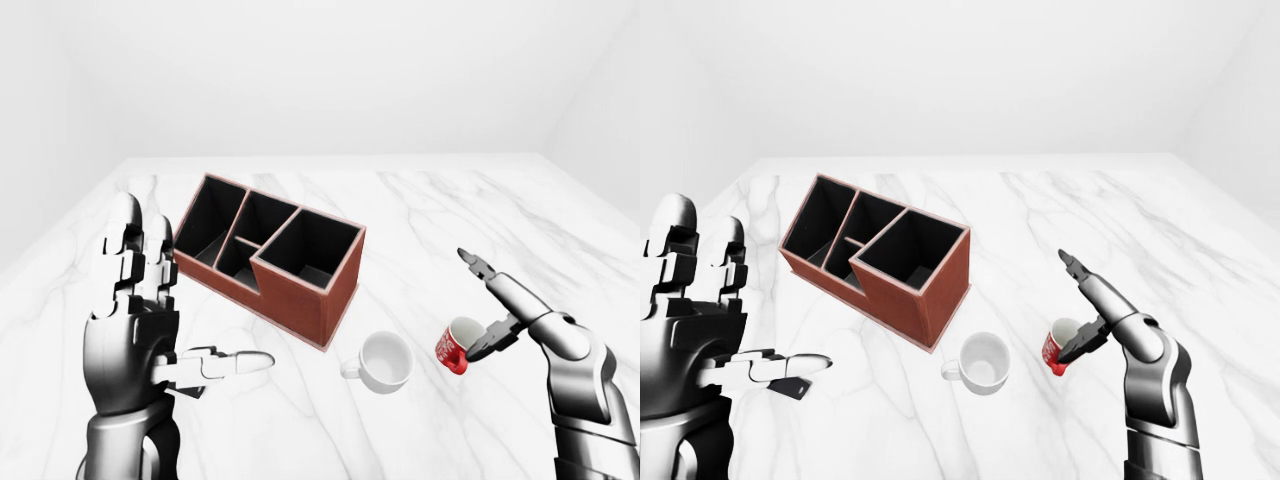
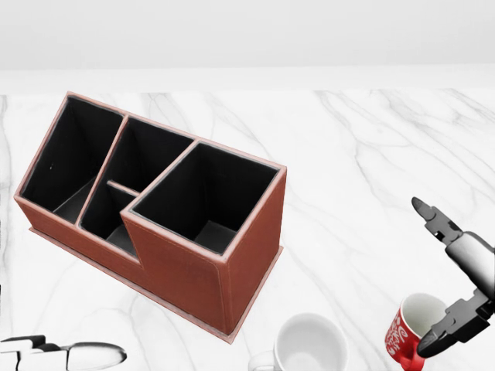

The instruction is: Pick up the red mug and place it to the right of the caddy.

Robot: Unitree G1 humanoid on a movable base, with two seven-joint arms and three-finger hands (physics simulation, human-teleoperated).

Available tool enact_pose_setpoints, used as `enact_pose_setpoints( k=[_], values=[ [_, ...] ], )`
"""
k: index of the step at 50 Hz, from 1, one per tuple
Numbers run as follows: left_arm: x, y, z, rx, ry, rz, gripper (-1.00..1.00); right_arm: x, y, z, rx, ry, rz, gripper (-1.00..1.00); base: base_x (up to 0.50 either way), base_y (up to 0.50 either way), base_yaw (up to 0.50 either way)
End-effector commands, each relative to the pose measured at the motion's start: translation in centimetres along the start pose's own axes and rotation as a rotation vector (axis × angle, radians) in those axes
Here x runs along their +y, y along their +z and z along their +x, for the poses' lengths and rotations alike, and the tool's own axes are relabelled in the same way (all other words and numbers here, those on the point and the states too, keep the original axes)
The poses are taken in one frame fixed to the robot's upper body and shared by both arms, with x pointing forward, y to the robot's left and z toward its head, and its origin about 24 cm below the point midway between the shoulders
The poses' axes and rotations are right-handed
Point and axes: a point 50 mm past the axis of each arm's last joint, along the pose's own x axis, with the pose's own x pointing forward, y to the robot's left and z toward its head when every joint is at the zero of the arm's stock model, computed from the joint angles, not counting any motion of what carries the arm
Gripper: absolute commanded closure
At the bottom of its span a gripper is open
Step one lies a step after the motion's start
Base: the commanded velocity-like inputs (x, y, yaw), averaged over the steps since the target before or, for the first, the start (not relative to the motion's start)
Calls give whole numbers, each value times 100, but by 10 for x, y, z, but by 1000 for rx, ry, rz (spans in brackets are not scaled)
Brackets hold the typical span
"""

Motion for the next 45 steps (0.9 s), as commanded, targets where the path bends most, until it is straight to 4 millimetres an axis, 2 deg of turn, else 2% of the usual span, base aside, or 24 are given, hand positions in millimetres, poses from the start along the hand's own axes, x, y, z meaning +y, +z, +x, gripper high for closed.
enact_pose_setpoints(
  k=[1,26,29,45],
  values=[
    [0,1,1,-8,0,1,-100,3,-9,3,44,23,-3,-100,0,0,0],
    [-1,-3,-1,15,-2,-1,-100,6,-30,5,155,70,-29,-100,0,0,0],
    [0,1,0,-5,-2,2,-100,7,-35,4,185,78,-43,-100,0,0,0],
    [-1,-2,-1,11,-4,-1,-100,-1,-39,5,238,72,-108,-100,0,0,0]
  ],
)
